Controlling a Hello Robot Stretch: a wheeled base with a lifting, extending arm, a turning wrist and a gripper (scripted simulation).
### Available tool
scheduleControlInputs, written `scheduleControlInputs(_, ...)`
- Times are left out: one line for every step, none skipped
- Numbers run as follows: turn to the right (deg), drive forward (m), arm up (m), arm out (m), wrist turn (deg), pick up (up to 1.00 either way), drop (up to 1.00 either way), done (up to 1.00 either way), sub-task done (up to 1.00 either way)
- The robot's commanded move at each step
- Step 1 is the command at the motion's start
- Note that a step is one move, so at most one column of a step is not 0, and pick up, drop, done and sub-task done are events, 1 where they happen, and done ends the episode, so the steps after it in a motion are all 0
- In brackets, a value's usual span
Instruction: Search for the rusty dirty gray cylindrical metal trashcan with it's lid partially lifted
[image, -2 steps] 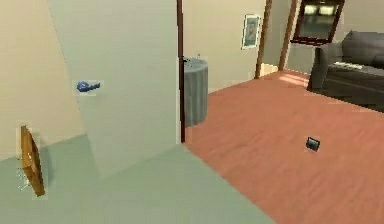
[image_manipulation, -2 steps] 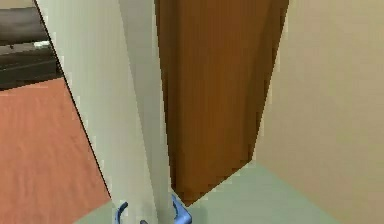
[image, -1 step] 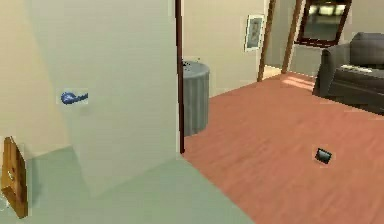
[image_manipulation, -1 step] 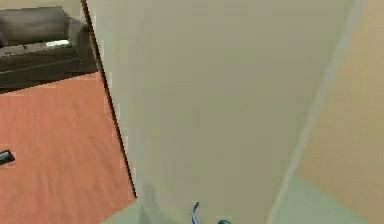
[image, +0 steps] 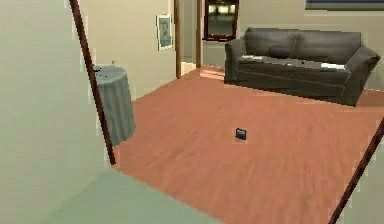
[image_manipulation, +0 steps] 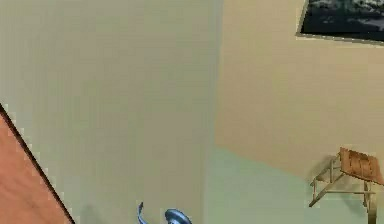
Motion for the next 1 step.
scheduleControlInputs(0.0,1.0,0.0,0.0,0.0,0.0,0.0,0.0,0.0)
